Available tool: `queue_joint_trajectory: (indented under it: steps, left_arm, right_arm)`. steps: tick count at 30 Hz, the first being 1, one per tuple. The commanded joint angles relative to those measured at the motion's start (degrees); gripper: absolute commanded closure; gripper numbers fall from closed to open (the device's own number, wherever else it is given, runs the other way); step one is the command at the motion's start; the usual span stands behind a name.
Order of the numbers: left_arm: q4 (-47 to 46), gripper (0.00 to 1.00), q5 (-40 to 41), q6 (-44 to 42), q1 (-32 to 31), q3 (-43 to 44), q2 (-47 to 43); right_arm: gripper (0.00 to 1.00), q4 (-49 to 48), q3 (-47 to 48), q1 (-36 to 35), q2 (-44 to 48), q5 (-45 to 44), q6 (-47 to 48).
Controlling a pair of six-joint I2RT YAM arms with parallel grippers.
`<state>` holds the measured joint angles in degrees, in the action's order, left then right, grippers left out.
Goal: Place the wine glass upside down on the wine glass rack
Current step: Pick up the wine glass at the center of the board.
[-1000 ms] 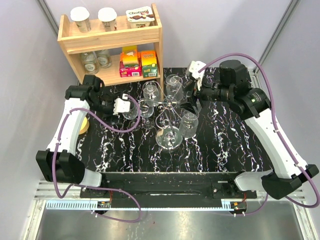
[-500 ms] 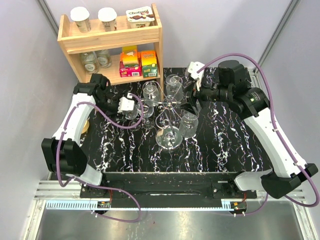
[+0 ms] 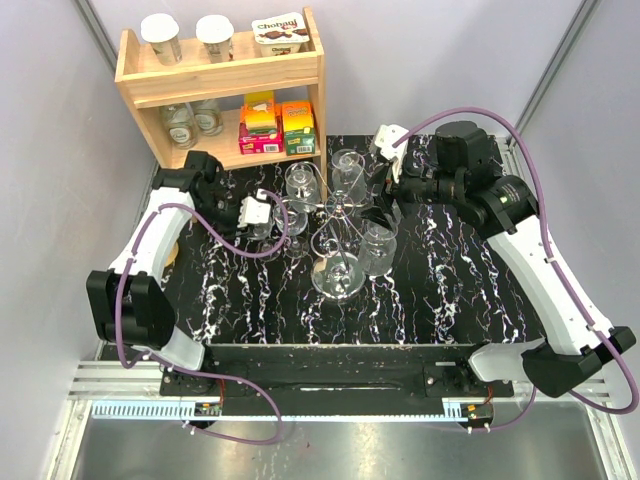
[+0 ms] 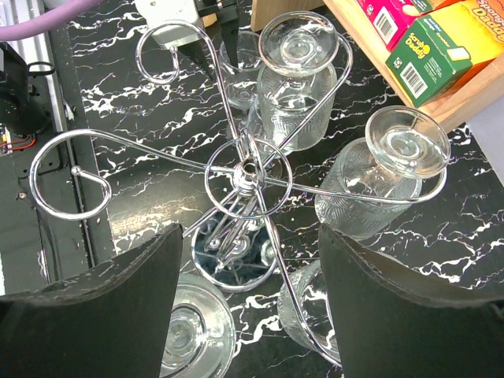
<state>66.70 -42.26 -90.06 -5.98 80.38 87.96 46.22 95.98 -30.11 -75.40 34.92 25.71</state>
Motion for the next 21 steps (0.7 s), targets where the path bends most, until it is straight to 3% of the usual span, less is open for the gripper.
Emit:
queue_joint_trajectory:
  steps: [1,7,12,16,21]
  left_arm:
    - [-0.60,0.61,-1.42,-1.35,-0.17,-0.66,0.02]
    - [-0.87,0.78,-0.72,-0.12,-0.17,-0.49,-0.51]
    - [-1.04,0.99,0.51,2.68,-0.17,-0.93,-1.74]
    - [-3.67,1.00,0.86,8.93,0.09,-2.76,-4.81]
    - [-5.52,1.00,1.04,10.34,0.44,-8.30,-11.22]
  right_arm:
    - [0.25,-0.95,-0.18,0.31,1.39,-1.25,0.65]
    - [0.25,-0.87,-0.27,0.23,1.57,-1.61,0.74]
    - [0.25,-0.95,-0.45,0.23,1.57,-1.69,0.74]
    - [0.25,-0.95,-0.45,0.31,2.01,-1.78,0.92]
    - [0.25,-0.86,-0.27,0.23,2.27,-1.61,0.83]
